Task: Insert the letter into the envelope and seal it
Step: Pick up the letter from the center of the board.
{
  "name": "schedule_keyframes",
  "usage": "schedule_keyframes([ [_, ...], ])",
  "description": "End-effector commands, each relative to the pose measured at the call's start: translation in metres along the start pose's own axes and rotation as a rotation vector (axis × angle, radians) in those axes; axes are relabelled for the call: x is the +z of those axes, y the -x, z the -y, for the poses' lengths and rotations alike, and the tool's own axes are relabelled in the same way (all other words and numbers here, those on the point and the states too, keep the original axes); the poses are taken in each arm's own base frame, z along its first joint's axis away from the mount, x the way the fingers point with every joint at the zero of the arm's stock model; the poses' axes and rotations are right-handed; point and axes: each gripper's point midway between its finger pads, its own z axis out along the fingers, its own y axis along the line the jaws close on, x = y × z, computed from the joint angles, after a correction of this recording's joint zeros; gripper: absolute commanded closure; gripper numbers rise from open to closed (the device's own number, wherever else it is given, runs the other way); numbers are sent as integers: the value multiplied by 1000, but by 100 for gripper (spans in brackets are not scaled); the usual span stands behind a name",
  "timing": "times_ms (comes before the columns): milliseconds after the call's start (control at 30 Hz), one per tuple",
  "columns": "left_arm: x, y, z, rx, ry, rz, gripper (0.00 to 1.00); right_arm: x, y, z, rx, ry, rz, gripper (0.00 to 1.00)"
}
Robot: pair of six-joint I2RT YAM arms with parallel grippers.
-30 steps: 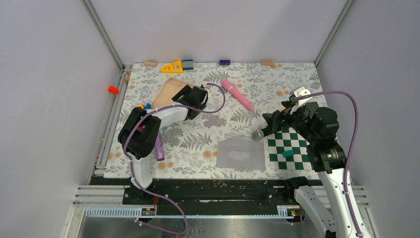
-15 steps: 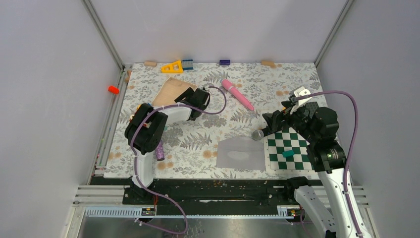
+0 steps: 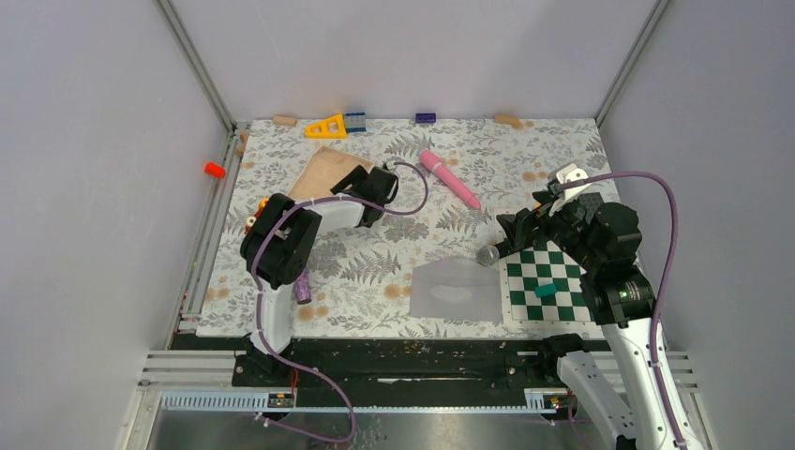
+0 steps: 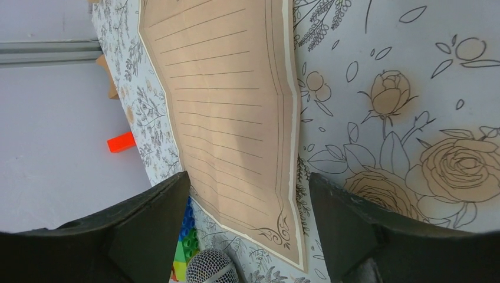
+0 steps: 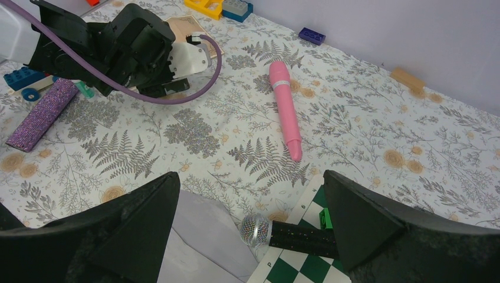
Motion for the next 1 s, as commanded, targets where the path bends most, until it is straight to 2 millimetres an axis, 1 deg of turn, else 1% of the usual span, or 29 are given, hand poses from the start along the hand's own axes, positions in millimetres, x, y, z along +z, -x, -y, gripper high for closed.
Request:
schedule_keyframes([
  [0,5,-4,1,-2,-3,-26,24,1,9,-1,-19,9,39,1],
  [300,3,-8,1,8,-15,-59,25,0,11,-2,-19,10,45,1],
  [567,6,-12,-6,29,30,-98,26,-1,12,-2,-20,11,48,1],
  [700,7,-12,-7,23,26,-99,26,-1,12,-2,-21,10,50,1],
  [967,9,-14,-8,23,24,-109,29,-1,12,-3,-17,14,49,1],
])
